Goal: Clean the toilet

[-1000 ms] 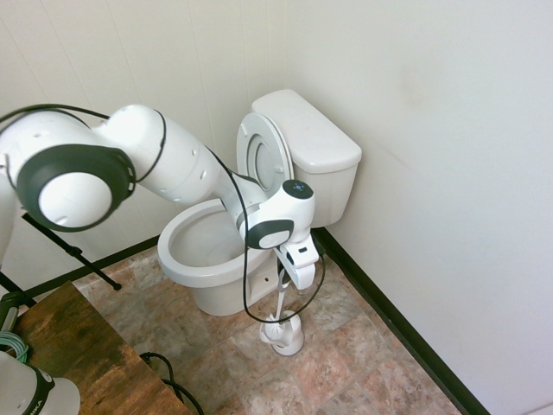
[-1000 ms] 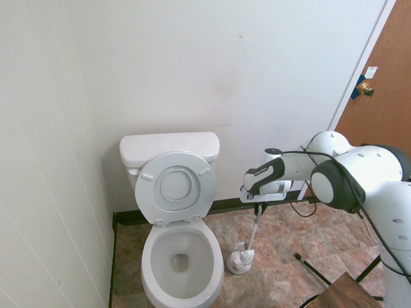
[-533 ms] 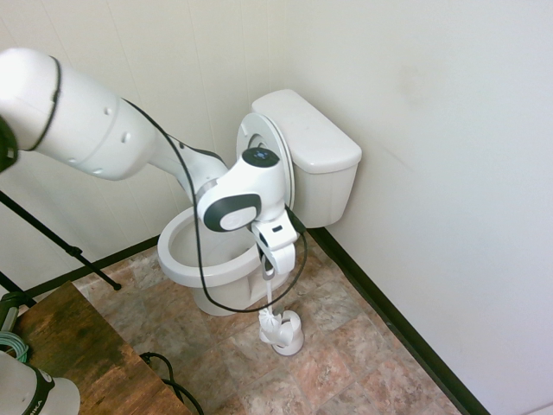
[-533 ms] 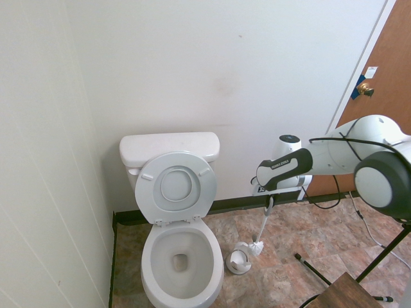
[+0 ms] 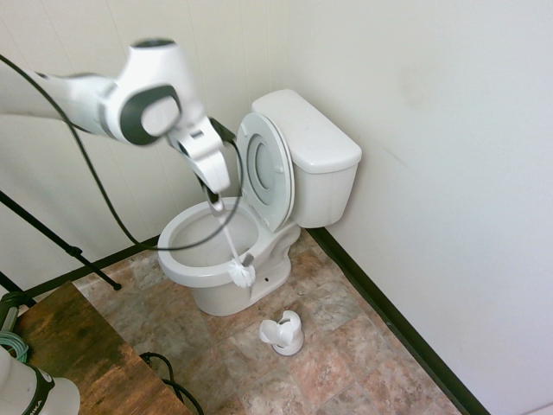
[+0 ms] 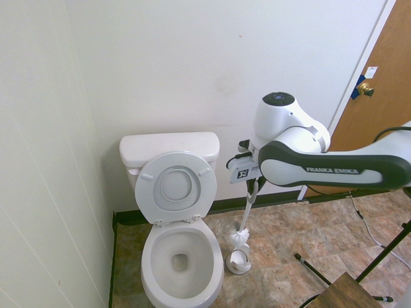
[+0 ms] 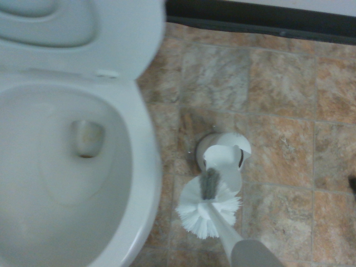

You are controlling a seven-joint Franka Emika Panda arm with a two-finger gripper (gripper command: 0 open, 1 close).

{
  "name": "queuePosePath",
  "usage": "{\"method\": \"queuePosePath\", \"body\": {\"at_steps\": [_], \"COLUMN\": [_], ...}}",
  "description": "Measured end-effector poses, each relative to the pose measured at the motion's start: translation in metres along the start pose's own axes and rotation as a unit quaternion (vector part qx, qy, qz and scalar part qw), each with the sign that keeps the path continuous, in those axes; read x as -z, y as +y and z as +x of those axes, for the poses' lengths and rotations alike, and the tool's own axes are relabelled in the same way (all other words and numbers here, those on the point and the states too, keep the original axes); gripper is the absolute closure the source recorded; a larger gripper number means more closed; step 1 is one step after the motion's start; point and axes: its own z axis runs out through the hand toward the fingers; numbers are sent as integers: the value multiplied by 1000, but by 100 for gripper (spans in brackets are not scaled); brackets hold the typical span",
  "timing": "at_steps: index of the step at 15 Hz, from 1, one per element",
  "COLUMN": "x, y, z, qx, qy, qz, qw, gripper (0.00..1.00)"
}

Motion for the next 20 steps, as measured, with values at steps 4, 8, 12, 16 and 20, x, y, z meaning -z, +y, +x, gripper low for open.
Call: {"method": "queuePosePath", "body": {"at_steps": [4,8,12,16,20], "x": [12,-6,-49,-143,-201], "y": [-24,-66,-113,-160,-199], "z": [-57,-77,-78,-50,-42], "qx": [30,48,54,35,-5], "qy": [-9,-23,-39,-56,-46], "qz": [17,36,48,36,46], "qw": [999,998,997,997,998], "gripper": [100,100,100,100,100]}}
